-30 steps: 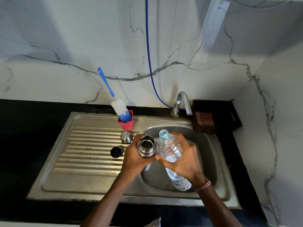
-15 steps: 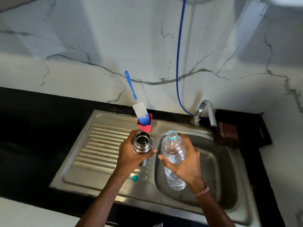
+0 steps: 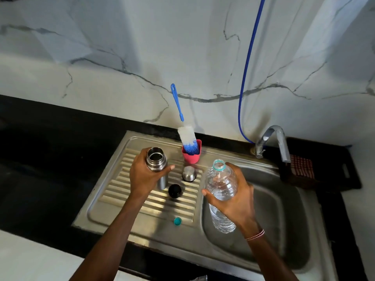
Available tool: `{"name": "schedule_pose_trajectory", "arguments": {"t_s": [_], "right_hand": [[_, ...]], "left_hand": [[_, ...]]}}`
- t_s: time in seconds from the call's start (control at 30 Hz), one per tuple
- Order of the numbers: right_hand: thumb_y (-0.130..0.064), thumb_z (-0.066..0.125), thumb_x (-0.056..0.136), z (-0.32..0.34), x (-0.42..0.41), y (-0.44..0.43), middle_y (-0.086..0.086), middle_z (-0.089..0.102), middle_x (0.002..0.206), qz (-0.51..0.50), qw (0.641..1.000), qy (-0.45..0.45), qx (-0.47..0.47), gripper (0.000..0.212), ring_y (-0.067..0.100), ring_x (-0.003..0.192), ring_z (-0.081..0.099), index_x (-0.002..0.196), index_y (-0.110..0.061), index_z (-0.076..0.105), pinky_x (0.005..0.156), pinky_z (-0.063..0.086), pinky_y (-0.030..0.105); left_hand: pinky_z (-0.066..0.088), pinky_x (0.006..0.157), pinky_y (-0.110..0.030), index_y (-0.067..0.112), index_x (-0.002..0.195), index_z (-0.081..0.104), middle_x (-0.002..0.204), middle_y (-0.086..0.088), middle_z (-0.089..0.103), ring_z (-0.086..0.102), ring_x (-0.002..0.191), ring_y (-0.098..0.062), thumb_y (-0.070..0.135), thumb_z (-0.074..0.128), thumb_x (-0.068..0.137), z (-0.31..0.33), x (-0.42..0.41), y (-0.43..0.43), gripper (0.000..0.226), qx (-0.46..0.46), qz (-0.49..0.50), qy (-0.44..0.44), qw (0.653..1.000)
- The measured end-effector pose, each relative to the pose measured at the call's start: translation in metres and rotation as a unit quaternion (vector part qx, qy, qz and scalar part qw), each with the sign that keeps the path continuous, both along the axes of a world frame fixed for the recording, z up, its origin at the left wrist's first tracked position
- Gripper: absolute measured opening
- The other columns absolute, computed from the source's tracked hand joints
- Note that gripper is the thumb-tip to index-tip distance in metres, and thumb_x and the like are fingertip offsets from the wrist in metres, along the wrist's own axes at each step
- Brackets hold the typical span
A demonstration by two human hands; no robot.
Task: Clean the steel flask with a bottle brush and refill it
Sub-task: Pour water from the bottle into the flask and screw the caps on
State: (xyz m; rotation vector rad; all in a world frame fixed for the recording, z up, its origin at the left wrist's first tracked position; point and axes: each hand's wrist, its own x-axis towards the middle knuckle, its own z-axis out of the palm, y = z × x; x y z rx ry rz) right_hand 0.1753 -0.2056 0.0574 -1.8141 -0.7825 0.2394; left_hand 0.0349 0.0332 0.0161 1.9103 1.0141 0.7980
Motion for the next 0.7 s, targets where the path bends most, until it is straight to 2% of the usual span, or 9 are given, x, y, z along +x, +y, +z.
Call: {"name": "schedule_pose_trajectory", "arguments": {"t_s": [0.1,0.23,0.33,0.43,0.6,0.7], "right_hand": [[-0.060,0.089,0.057,-0.002,0.001,0.004,-0.020,0.071,0.110,-0.004,1.000,-0.006,-0.010,0.084,0.006,0.098,0.072,0.128,-0.029,0.057,0.089,0.061,0.036],[-0.062,0.088,0.057,-0.002,0.000,0.007,-0.026,0.069,0.109,-0.003,1.000,-0.006,-0.017,0.082,0.001,0.098,0.071,0.127,-0.035,0.054,0.089,0.059,0.026],[-0.060,0.089,0.058,-0.005,0.000,0.009,-0.019,0.071,0.111,-0.004,1.000,-0.006,-0.022,0.084,0.004,0.099,0.071,0.128,-0.025,0.057,0.089,0.061,0.033],[-0.060,0.089,0.058,-0.006,-0.001,0.011,-0.016,0.071,0.113,-0.001,1.000,-0.009,-0.023,0.087,0.006,0.100,0.072,0.131,-0.023,0.057,0.089,0.061,0.036],[-0.060,0.088,0.058,-0.004,-0.004,0.012,-0.021,0.070,0.111,0.002,1.000,-0.008,-0.024,0.086,0.002,0.098,0.071,0.129,-0.025,0.056,0.088,0.058,0.023],[-0.058,0.089,0.058,-0.003,-0.005,0.012,-0.022,0.069,0.111,0.005,1.000,-0.008,-0.026,0.086,0.001,0.099,0.070,0.130,-0.023,0.056,0.088,0.057,0.021]], "left_hand": [[0.059,0.085,-0.046,0.031,0.112,0.060,0.104,0.011,0.071,0.068,0.097,-0.012,0.071,0.091,0.045,-0.010,-0.007,0.007,0.084,-0.011,0.025,0.015,1.000],[0.059,0.085,-0.043,0.028,0.111,0.062,0.102,0.010,0.071,0.069,0.095,-0.014,0.061,0.095,0.046,-0.022,-0.015,0.010,0.080,-0.018,0.052,0.031,0.998],[0.057,0.084,-0.036,0.027,0.113,0.062,0.103,0.011,0.070,0.068,0.096,-0.013,0.056,0.097,0.047,-0.028,-0.018,0.011,0.080,-0.022,0.057,0.036,0.997],[0.052,0.081,-0.030,0.028,0.115,0.060,0.103,0.012,0.068,0.066,0.096,-0.012,0.056,0.097,0.048,-0.031,-0.020,0.011,0.082,-0.020,0.057,0.047,0.997],[0.054,0.083,-0.032,0.030,0.113,0.060,0.103,0.011,0.069,0.067,0.096,-0.012,0.050,0.099,0.048,-0.037,-0.023,0.009,0.078,-0.029,0.057,0.037,0.997],[0.054,0.081,-0.028,0.027,0.114,0.062,0.102,0.011,0.069,0.066,0.095,-0.011,0.050,0.099,0.047,-0.041,-0.025,0.009,0.080,-0.037,0.062,0.033,0.997]]}}
